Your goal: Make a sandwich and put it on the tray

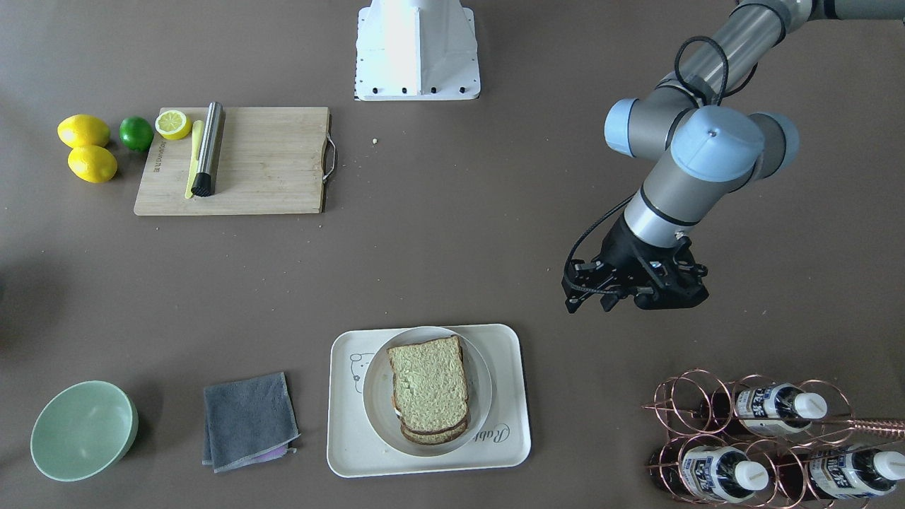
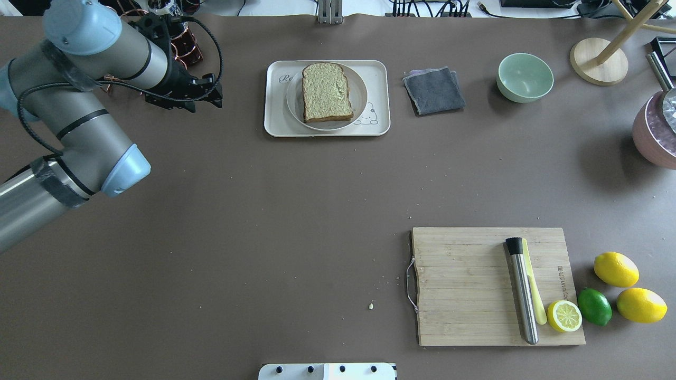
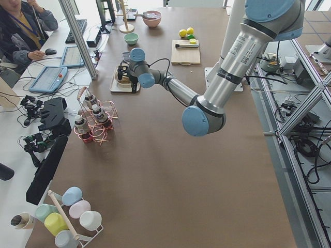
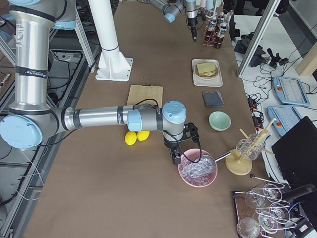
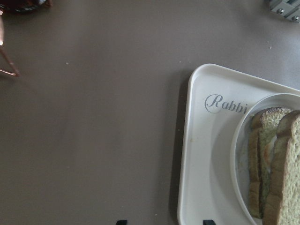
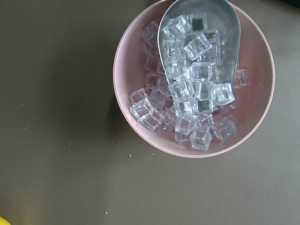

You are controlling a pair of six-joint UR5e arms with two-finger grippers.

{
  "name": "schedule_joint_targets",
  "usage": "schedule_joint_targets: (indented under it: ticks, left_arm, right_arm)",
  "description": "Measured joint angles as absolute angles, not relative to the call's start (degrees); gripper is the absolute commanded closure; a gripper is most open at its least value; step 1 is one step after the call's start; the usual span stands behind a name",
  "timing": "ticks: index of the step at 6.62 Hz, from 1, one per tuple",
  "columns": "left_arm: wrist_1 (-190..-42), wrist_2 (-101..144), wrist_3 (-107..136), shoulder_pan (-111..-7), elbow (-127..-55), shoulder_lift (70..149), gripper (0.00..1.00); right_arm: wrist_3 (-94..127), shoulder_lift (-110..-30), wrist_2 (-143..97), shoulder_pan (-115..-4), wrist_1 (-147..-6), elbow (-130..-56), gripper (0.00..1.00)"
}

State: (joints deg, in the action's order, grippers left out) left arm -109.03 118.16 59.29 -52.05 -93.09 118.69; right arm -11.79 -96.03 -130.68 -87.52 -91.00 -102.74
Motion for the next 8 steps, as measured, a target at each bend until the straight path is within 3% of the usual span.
schedule_joint_targets:
  ticks: [1, 4, 8]
  left_arm:
    - [-101.2, 118.4, 50.2, -54.3, -100.4, 114.4, 0.21]
    - [-94.6, 124.2, 27.0, -65.3, -112.3, 98.8, 0.16]
    - [-94.2, 132.6, -5.7, -83.4, -112.7, 79.3, 0.14]
  right_arm:
    - [-11.8, -95.5, -130.7, -87.5, -91.4, -102.6, 0.00]
    - [-11.9, -94.7, -130.5, -87.5, -92.0, -102.6, 0.00]
    - [-11.9, -95.0, -130.8, -87.5, -92.0, -102.3, 0.00]
